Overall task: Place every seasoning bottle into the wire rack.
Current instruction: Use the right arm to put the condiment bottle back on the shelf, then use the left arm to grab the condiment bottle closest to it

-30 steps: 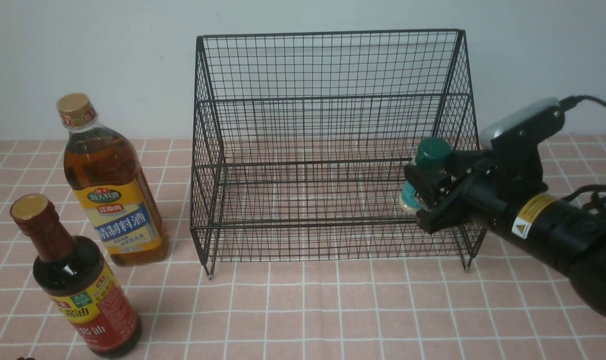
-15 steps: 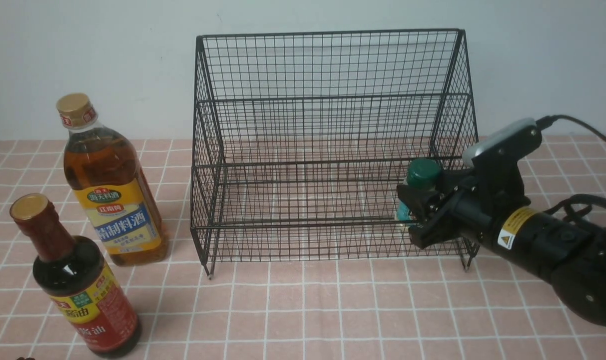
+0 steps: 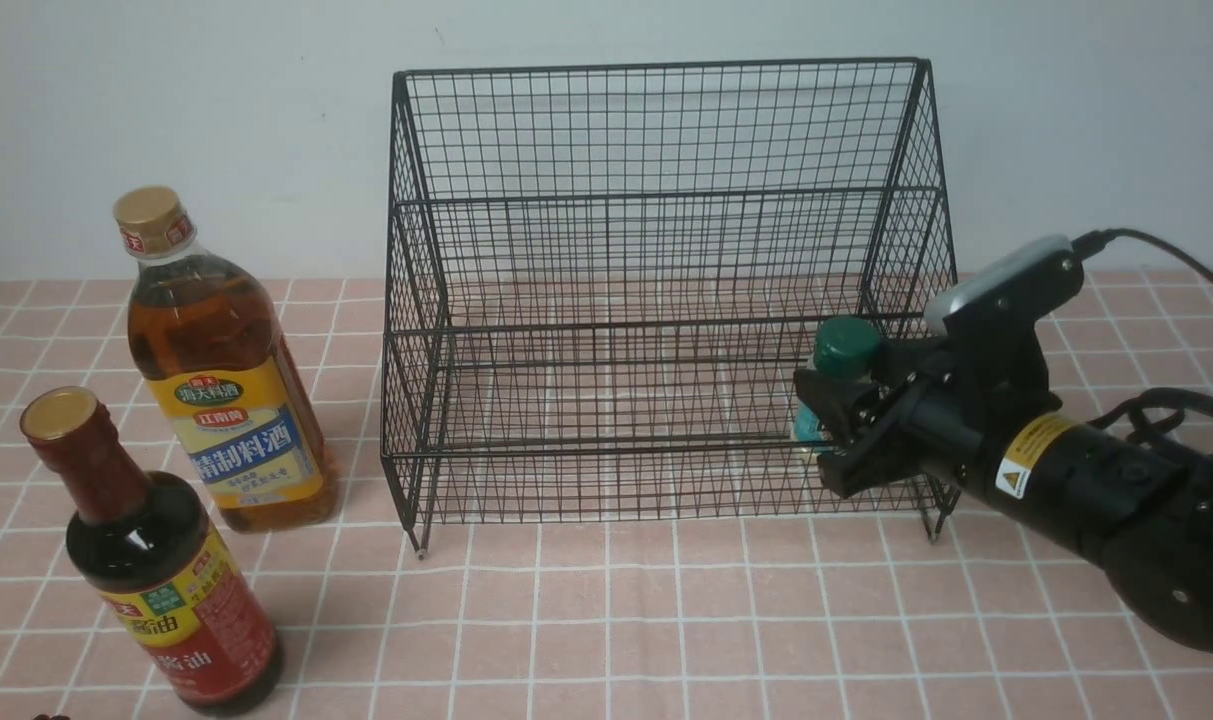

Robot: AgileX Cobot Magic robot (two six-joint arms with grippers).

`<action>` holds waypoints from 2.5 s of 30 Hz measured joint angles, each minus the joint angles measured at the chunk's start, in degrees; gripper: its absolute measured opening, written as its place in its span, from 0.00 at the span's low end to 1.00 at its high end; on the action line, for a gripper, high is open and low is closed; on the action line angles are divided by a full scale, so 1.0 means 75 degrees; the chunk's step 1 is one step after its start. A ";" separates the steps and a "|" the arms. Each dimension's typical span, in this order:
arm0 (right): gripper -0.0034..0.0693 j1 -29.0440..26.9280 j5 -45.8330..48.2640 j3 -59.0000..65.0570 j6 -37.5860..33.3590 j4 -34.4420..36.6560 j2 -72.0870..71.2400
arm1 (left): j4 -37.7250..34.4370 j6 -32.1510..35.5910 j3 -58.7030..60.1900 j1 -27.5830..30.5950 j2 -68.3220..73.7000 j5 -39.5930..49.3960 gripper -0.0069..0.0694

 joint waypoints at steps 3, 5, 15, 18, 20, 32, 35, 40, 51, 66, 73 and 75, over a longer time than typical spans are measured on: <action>0.55 0.0000 0.0045 0.0000 0.0000 0.0000 0.0000 | 0.0000 0.0000 0.0000 0.0000 0.0000 0.0000 0.08; 0.56 0.0000 0.0060 0.0000 0.0000 0.0008 0.0000 | 0.0000 0.0000 0.0000 0.0000 0.0000 0.0000 0.08; 0.80 0.0065 0.0066 0.0000 0.0170 -0.0007 0.0000 | 0.0000 0.0000 0.0000 0.0000 0.0000 0.0000 0.08; 0.82 0.0065 0.0066 0.0000 0.0198 -0.0031 0.0000 | 0.0000 0.0000 0.0000 0.0000 0.0000 0.0000 0.08; 0.83 0.0065 0.0066 0.0000 0.0204 -0.0040 -0.0008 | 0.0000 0.0000 0.0000 0.0000 0.0000 0.0000 0.08; 0.84 0.0056 0.1445 0.0007 0.0143 0.0260 -0.2089 | 0.0000 0.0000 0.0000 0.0000 0.0000 0.0000 0.08; 0.84 0.0056 0.1803 0.0007 0.0143 0.0290 -0.2776 | 0.0000 0.0000 0.0000 0.0000 0.0000 0.0000 0.08; 0.73 0.0056 0.3145 0.0007 0.0151 0.0374 -0.4137 | 0.0000 0.0000 0.0000 0.0000 0.0000 0.0000 0.08; 0.04 0.0056 0.8313 0.0021 0.1120 0.0530 -0.9411 | 0.0000 0.0000 0.0000 0.0000 0.0000 0.0000 0.08; 0.03 0.0056 0.9934 0.0021 0.1583 0.0550 -1.1900 | 0.0000 0.0000 0.0000 0.0000 0.0000 0.0000 0.08; 0.03 0.0056 0.9918 0.0021 0.1549 0.0616 -1.1900 | 0.0000 0.0000 0.0000 0.0000 0.0000 0.0000 0.08; 0.03 0.0056 0.9843 0.0021 0.1432 0.0743 -1.1900 | 0.0000 0.0000 0.0000 0.0000 0.0000 0.0000 0.08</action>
